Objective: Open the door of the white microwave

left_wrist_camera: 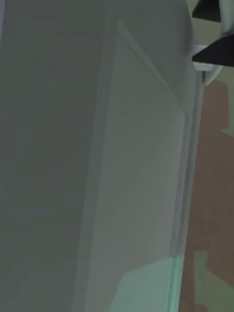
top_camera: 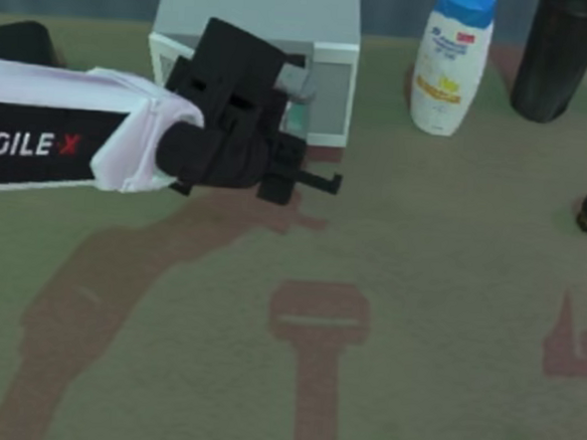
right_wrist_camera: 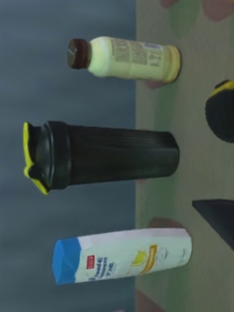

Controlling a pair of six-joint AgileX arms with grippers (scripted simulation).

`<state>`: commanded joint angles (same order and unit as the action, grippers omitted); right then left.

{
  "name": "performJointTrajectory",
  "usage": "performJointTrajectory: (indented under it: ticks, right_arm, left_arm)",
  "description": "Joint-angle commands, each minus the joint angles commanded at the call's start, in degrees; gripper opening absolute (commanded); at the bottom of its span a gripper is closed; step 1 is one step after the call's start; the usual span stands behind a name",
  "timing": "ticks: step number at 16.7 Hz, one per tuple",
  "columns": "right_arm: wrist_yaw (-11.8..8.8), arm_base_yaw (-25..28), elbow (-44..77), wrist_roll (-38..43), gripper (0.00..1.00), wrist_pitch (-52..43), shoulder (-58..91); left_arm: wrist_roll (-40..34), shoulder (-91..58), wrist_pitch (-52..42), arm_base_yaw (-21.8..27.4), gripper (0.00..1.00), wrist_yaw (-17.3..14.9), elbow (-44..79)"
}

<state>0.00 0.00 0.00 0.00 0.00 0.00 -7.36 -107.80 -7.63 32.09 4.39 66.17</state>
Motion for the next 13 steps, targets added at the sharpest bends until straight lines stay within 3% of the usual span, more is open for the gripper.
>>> performJointTrajectory:
  ticks: [4,13]
  right_arm:
    - [0.00,0.00,0.00,0.00,1.00,0.00,0.00]
    - [0.00,0.00,0.00,0.00,1.00,0.00,0.00]
  left_arm:
    - [0.00,0.00,0.00,0.00,0.00,0.00,0.00]
    - [3.98,2.12,0.93,-1.39,0.00,-3.46,-2.77]
